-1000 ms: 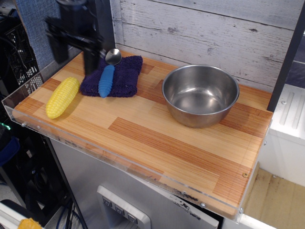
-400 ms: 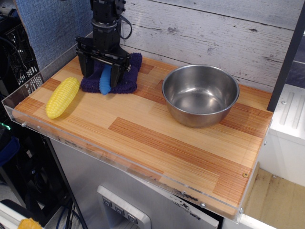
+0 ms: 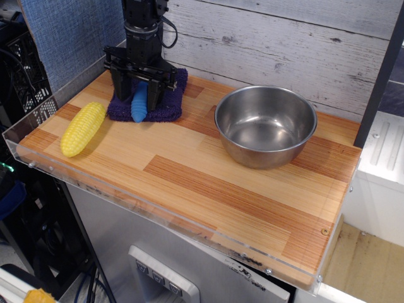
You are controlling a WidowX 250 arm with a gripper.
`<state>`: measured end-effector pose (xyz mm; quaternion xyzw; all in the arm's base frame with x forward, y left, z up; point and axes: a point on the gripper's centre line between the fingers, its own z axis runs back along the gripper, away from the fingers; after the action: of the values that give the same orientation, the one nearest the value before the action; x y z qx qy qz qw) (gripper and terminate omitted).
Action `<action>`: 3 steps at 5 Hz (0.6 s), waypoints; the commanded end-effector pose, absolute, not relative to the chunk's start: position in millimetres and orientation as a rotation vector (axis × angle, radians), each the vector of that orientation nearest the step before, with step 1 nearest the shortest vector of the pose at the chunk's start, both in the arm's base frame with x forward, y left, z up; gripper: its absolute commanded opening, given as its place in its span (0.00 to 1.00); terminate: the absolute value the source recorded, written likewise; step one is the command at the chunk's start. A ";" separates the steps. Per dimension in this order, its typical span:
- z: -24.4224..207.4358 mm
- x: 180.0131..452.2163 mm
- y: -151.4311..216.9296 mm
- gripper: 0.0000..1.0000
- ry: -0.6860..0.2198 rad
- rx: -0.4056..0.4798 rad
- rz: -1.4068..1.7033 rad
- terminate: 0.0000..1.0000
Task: Put the spoon on the bottom left side of the bowl.
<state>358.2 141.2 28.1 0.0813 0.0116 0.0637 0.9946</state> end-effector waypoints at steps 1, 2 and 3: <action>49.5 358.1 141.1 0.00 -0.028 0.175 0.118 0.00; 51.1 355.3 140.5 0.00 -0.022 0.165 0.111 0.00; 79.4 349.7 138.9 0.00 -0.082 0.143 0.099 0.00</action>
<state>345.4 127.6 56.8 0.0548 -0.0133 0.0437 0.9975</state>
